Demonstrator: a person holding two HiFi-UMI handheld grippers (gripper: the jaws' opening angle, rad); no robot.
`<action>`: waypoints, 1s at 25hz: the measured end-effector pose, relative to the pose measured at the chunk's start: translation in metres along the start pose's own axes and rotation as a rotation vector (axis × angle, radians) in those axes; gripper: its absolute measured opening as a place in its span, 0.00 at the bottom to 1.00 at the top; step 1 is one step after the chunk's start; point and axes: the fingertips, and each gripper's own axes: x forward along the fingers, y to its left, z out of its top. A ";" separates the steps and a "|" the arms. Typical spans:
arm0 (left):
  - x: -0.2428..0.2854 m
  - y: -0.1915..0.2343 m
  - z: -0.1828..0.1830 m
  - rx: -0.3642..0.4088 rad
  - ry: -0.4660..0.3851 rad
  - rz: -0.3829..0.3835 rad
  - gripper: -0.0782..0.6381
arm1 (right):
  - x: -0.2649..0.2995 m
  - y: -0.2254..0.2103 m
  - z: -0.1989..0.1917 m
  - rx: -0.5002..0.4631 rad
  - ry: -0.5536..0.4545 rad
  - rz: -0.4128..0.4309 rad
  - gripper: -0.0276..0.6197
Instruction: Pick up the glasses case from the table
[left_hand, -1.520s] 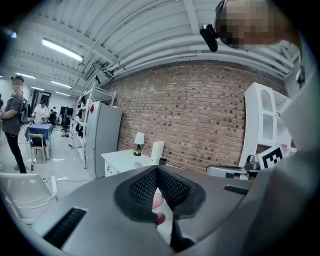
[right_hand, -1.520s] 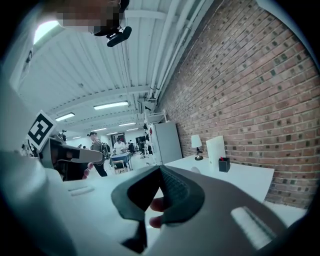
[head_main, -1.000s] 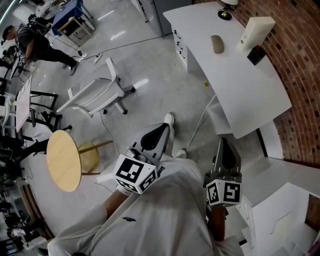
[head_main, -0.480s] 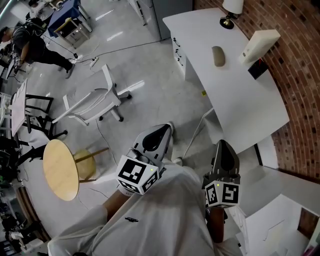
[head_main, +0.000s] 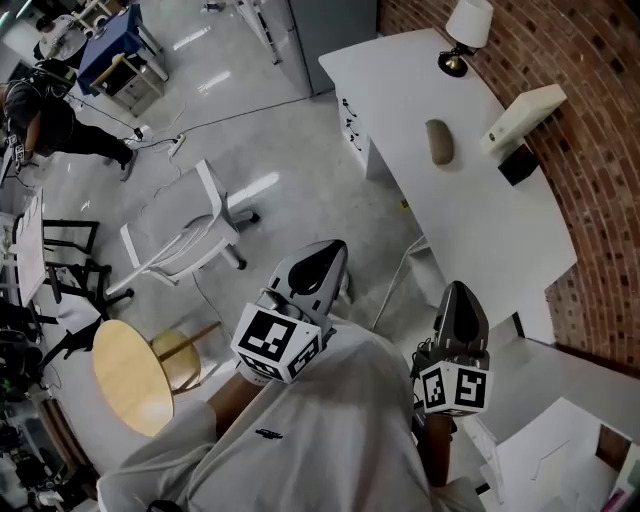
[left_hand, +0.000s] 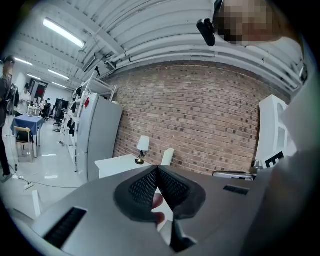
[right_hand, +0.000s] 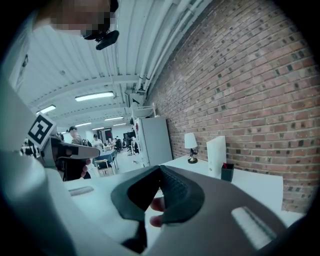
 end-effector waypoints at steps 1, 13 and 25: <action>0.007 0.010 0.005 -0.001 0.000 -0.009 0.12 | 0.010 0.000 0.003 0.028 -0.003 -0.014 0.06; 0.062 0.104 0.027 -0.035 0.020 -0.061 0.12 | 0.096 0.004 0.008 0.293 -0.016 -0.124 0.06; 0.094 0.129 0.034 -0.039 0.042 -0.080 0.12 | 0.134 0.005 0.002 0.272 0.004 -0.152 0.06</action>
